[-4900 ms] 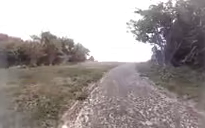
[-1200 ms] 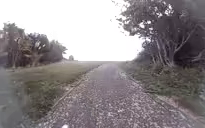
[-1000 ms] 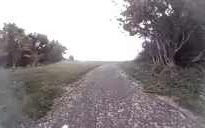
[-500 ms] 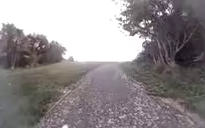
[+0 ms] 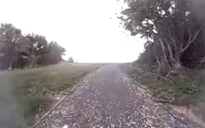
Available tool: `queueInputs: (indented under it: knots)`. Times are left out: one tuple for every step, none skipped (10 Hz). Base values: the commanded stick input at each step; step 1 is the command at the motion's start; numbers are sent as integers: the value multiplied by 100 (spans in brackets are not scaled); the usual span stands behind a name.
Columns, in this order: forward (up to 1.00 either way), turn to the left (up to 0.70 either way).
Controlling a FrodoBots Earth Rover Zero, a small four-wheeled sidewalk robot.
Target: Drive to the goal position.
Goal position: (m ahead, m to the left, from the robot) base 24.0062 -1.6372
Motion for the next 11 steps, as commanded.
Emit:
queueInputs:
  knots:
    - [85,0]
    - [85,0]
    - [85,0]
    - [85,0]
    - [85,0]
    - [85,0]
    - [85,0]
    - [85,0]
    - [85,0]
    - [85,0]
    - [85,0]
